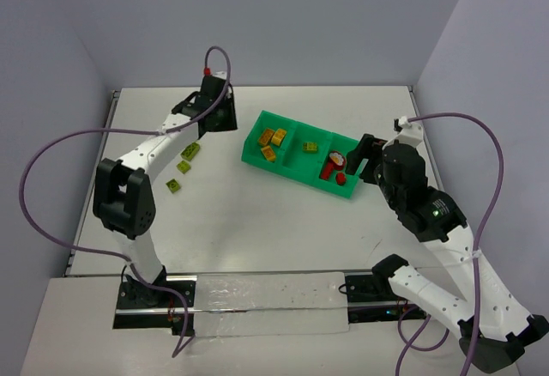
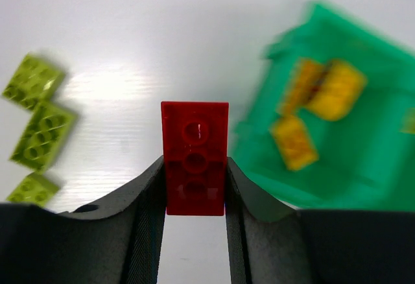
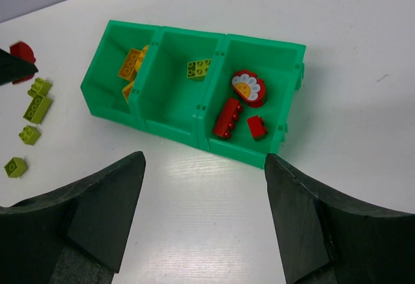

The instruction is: Sort the legos into containers by color

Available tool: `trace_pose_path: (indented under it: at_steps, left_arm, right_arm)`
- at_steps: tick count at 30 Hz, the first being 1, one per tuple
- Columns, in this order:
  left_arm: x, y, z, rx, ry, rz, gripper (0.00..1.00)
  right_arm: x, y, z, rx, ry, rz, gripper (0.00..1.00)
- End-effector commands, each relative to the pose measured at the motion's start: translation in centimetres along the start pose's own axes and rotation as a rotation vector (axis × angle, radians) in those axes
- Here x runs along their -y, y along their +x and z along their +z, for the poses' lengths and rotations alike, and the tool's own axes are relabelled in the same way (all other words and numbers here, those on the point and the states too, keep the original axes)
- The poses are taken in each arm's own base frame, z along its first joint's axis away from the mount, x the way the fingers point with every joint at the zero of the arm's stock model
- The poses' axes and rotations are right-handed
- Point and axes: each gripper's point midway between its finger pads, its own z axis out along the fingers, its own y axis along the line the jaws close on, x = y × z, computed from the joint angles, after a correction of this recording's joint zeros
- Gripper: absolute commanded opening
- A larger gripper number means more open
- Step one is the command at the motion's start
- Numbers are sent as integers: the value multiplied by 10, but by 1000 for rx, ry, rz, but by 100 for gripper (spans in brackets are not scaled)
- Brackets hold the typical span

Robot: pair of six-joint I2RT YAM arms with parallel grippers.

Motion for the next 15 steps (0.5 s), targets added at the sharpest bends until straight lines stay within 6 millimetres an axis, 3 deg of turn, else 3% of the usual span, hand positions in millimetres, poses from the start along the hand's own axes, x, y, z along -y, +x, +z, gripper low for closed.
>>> trace_pose_path:
  at_steps: [1,2,6,8,9,12,15]
  left_arm:
    - [111,-11,-46,40,258,40,0]
    - [139,-10,-55,41,322,52,0]
    - [198,12,-53,-14,447,77,0]
    - [239,27,-52,-50,523,94,0]
    - [258,27,-61,-45,564,99,0]
    - [293,49,-49,-86,612,114,0]
    - [317,54,-52,-97,668,103,0]
  right_arm:
    - [-1,-30,-13,102,-3,53,81]
    - [1,-33,-15,114,2,57,81]
    - [8,-44,-27,160,15,72,81]
    - [12,-48,-33,184,20,85,81]
    - [14,-49,-36,190,20,86,81]
    - [16,-50,-39,200,24,89,81]
    - [17,-50,-39,200,26,87,81]
